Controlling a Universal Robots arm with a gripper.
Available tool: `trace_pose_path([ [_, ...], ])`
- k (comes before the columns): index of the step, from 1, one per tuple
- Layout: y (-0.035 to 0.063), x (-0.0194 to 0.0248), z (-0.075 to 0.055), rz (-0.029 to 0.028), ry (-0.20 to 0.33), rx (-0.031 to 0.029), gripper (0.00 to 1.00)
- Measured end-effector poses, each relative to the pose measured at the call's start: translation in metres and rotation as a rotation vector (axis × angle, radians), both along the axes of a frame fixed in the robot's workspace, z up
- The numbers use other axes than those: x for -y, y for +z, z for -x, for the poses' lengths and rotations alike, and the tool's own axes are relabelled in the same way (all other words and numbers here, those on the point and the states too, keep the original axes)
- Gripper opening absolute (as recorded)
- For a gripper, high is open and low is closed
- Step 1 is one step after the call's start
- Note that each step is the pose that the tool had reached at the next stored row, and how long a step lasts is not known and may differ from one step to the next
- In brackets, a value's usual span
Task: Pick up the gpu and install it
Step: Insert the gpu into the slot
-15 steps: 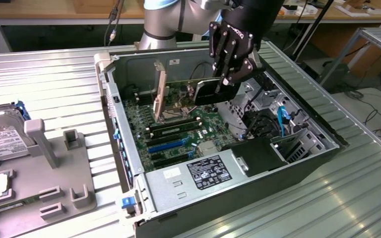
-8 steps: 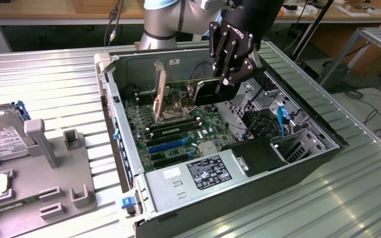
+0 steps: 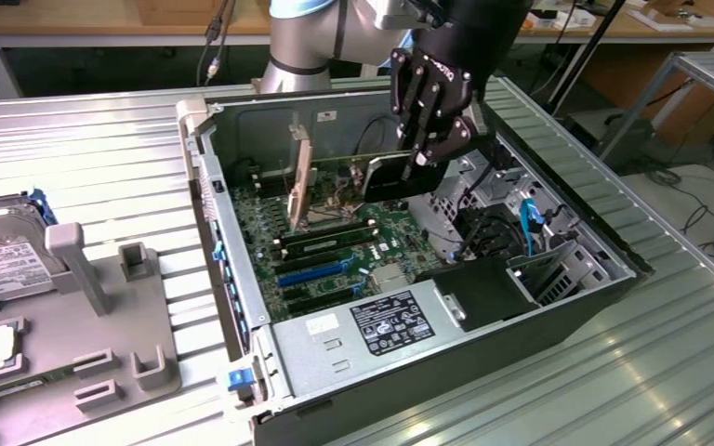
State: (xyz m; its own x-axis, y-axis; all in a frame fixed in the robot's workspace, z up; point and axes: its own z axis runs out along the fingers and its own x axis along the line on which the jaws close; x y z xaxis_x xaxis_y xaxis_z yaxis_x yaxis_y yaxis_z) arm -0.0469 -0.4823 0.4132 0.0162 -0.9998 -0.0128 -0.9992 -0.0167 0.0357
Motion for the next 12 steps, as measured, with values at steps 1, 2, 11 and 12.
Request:
trace_pose_path([
  [1,-0.0022,-0.0002,0.0,0.0002,0.0,0.0,0.27],
  [2,-0.0038,-0.0002,0.0,0.0002,0.0,0.0001,0.27],
  [11,-0.0182,-0.0109,0.001,0.0001,-0.031,0.0001,0.27],
  [12,-0.0188,-0.0111,0.001,0.0001,-0.031,0.0001,0.27],
])
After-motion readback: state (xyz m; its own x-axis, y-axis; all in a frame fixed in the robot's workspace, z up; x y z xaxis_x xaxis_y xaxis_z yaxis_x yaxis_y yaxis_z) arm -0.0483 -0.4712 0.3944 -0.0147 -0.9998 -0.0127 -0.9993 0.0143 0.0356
